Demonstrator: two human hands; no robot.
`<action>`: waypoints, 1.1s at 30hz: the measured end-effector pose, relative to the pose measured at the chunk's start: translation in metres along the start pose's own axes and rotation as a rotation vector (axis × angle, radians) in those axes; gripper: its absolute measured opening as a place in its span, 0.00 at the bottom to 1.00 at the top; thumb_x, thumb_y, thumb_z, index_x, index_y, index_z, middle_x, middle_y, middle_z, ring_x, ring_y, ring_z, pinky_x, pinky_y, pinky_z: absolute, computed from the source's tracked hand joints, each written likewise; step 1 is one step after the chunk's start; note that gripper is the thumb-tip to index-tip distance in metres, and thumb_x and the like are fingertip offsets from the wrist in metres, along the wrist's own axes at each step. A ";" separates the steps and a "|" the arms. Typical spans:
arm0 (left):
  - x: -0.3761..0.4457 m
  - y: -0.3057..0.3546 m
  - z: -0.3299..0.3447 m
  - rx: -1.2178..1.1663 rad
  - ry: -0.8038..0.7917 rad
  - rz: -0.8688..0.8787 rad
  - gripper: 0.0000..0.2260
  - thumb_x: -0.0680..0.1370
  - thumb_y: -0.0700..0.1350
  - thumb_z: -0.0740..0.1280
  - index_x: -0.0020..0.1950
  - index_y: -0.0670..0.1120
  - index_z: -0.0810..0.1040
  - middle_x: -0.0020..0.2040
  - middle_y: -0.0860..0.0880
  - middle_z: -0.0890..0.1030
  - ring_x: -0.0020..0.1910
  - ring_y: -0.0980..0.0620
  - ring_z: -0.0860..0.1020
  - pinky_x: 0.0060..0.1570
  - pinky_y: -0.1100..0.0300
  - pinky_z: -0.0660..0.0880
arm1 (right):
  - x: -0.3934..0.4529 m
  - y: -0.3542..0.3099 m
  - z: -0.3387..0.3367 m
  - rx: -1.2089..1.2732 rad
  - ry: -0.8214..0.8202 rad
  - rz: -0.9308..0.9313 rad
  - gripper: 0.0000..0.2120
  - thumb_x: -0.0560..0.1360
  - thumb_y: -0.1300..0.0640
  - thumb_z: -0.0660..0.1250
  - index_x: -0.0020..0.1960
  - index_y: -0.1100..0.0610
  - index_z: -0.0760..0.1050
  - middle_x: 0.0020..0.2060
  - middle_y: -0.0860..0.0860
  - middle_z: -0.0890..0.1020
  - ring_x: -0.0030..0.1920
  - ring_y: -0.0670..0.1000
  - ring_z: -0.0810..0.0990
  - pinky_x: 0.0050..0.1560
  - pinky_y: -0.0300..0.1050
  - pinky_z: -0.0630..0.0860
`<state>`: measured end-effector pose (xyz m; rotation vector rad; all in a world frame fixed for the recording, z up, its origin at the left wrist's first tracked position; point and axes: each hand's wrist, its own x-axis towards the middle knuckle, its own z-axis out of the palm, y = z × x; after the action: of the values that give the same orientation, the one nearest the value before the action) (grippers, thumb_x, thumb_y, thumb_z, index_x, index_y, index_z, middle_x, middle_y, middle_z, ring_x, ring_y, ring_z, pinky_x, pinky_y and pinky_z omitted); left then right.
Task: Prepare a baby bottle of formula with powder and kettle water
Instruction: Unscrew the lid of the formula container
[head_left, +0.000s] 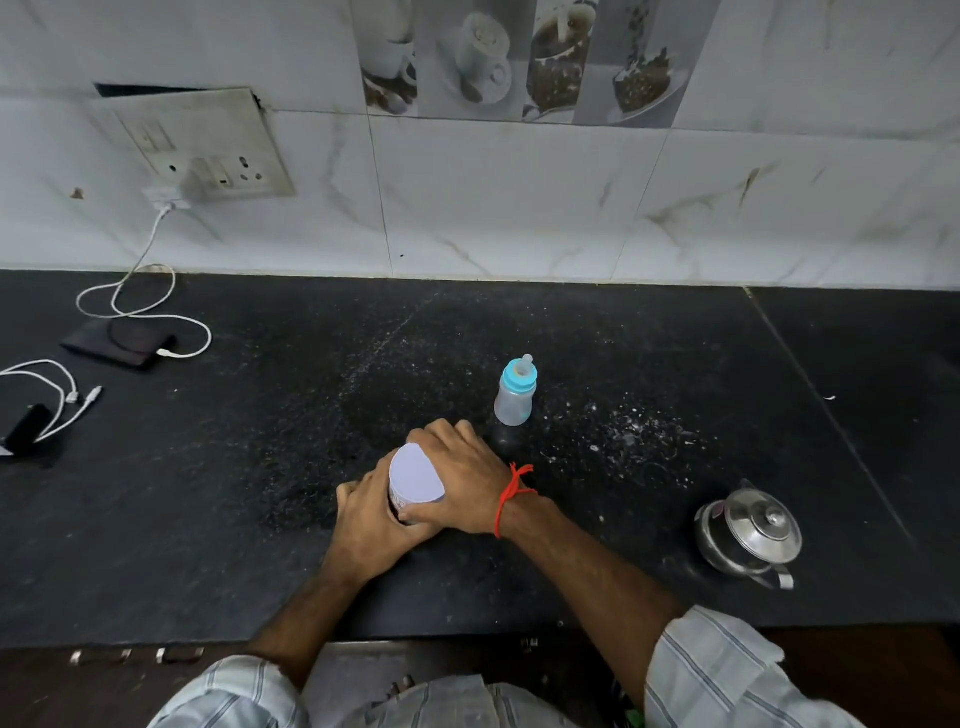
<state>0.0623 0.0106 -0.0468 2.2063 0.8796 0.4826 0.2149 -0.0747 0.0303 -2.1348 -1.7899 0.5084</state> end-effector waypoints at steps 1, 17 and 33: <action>0.001 0.000 -0.001 -0.003 -0.007 0.005 0.44 0.61 0.71 0.73 0.72 0.54 0.69 0.61 0.59 0.80 0.60 0.57 0.77 0.63 0.51 0.63 | 0.001 0.002 -0.002 -0.005 -0.027 -0.030 0.37 0.68 0.39 0.75 0.71 0.52 0.66 0.64 0.50 0.71 0.58 0.55 0.68 0.62 0.56 0.71; 0.007 -0.004 0.000 -0.015 -0.062 0.028 0.40 0.59 0.70 0.76 0.67 0.58 0.71 0.61 0.63 0.78 0.61 0.60 0.75 0.64 0.51 0.64 | 0.009 -0.011 -0.041 -0.186 -0.269 0.020 0.35 0.72 0.38 0.70 0.74 0.44 0.61 0.68 0.54 0.67 0.64 0.61 0.71 0.55 0.54 0.70; 0.007 -0.008 0.006 -0.035 -0.057 0.041 0.34 0.63 0.67 0.75 0.66 0.57 0.72 0.57 0.64 0.80 0.57 0.61 0.77 0.62 0.46 0.67 | 0.010 -0.023 -0.039 -0.199 -0.257 -0.088 0.44 0.68 0.46 0.73 0.78 0.42 0.55 0.78 0.53 0.54 0.73 0.62 0.57 0.71 0.61 0.61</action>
<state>0.0664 0.0169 -0.0561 2.1985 0.7918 0.4489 0.2142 -0.0617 0.0745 -2.1888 -2.1450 0.6303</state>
